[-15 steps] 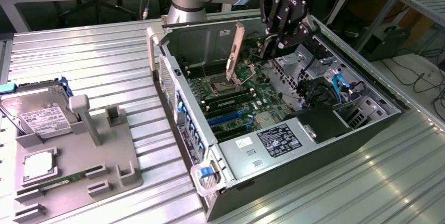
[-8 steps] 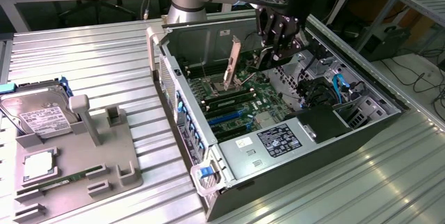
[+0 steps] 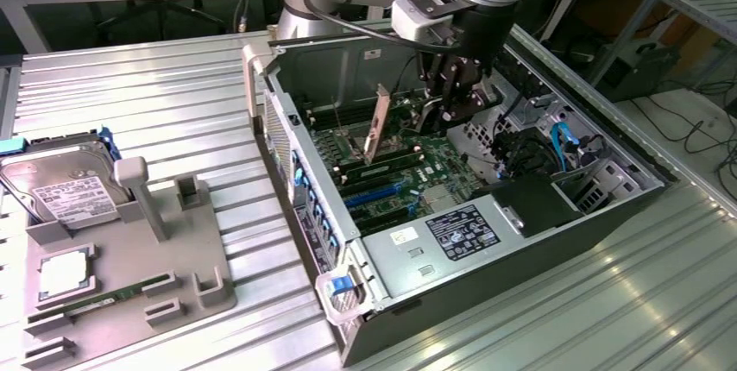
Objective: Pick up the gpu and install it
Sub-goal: 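Insert the gpu into the slot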
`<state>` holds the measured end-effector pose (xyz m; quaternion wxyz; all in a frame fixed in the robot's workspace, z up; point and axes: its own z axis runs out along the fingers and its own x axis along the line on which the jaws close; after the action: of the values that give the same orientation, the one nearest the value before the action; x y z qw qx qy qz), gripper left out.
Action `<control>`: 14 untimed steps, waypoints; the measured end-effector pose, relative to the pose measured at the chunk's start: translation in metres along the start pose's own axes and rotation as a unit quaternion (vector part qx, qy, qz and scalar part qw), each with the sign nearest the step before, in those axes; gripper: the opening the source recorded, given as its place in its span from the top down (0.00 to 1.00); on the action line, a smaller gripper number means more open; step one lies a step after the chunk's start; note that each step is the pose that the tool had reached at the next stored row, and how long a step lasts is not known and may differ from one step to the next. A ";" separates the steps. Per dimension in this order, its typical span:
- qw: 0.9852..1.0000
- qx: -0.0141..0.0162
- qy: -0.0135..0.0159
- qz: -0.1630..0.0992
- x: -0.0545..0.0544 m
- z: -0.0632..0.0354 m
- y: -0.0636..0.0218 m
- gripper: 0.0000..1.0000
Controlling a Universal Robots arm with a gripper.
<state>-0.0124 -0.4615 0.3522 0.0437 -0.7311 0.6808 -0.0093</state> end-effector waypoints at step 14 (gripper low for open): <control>1.000 0.001 -0.005 0.000 0.000 0.0033 0.0021 0.73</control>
<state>-0.0143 -0.4614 0.3487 0.0478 -0.7308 0.6809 -0.0063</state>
